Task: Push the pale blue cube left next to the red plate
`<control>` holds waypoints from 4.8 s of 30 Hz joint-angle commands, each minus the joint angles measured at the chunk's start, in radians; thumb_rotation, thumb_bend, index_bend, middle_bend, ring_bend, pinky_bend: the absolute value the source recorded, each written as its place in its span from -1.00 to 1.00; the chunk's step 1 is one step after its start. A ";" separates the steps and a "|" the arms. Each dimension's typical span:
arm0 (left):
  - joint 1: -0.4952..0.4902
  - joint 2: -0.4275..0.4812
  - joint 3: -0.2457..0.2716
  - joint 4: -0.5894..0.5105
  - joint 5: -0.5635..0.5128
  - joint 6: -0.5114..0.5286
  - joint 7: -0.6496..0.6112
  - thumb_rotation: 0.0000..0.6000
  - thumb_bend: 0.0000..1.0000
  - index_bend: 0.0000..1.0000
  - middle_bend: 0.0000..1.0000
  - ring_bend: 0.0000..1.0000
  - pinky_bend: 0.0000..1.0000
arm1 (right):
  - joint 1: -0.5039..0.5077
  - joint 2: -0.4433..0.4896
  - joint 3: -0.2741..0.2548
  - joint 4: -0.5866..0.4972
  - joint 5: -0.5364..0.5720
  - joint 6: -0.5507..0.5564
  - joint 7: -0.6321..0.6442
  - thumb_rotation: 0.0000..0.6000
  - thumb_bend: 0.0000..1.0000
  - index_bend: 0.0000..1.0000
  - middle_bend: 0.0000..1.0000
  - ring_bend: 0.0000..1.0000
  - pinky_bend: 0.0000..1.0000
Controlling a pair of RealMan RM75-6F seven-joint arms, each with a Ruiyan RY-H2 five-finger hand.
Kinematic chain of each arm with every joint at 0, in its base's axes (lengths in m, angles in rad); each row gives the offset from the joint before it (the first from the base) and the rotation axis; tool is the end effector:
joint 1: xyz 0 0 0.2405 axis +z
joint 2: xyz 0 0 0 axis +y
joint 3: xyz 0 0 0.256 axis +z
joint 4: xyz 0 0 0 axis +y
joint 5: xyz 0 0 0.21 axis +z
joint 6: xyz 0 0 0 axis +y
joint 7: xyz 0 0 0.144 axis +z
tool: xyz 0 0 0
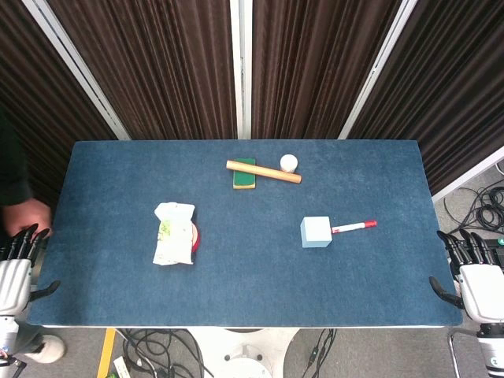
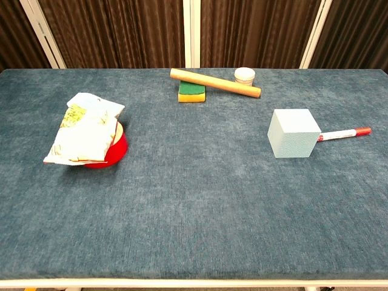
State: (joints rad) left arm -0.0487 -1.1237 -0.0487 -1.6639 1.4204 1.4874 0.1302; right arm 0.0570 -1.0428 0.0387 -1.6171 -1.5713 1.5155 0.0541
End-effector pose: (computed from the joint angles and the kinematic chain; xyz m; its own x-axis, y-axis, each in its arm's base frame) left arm -0.3170 0.1682 0.1569 0.4550 0.0305 0.8900 0.8849 0.0966 -0.4557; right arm -0.3100 -0.1700 0.1812 0.4150 0.0069 0.9098 -0.9084 -0.0532 0.4147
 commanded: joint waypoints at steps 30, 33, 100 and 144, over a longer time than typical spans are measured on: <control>0.020 0.017 0.019 -0.012 0.002 0.007 -0.019 1.00 -0.67 -0.70 -0.71 -0.82 -0.75 | 0.356 -0.128 0.122 0.072 0.253 -0.515 -0.241 1.00 -0.62 -0.59 -0.51 -0.98 -0.86; 0.023 0.019 0.020 -0.011 -0.002 0.004 -0.022 1.00 -0.67 -0.70 -0.71 -0.82 -0.75 | 0.409 -0.201 0.131 0.149 0.304 -0.578 -0.283 1.00 -0.65 -0.58 -0.52 -0.98 -0.84; 0.041 0.018 0.024 0.004 -0.015 -0.006 -0.055 1.00 -0.69 -0.69 -0.71 -0.82 -0.75 | 0.525 -0.491 0.085 0.635 0.325 -0.659 -0.237 1.00 -0.31 0.22 0.07 -0.67 -0.71; 0.063 0.007 0.034 0.037 -0.008 0.005 -0.093 1.00 -0.69 -0.69 -0.71 -0.82 -0.75 | 0.817 -0.685 0.183 0.377 0.638 -0.747 -0.673 1.00 -0.31 0.25 0.08 -0.66 -0.73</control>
State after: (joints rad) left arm 0.0139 -1.1171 -0.0151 -1.6271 1.4128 1.4921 0.0373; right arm 0.8631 -1.7193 0.2216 -1.2355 -0.9442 0.7674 -0.6066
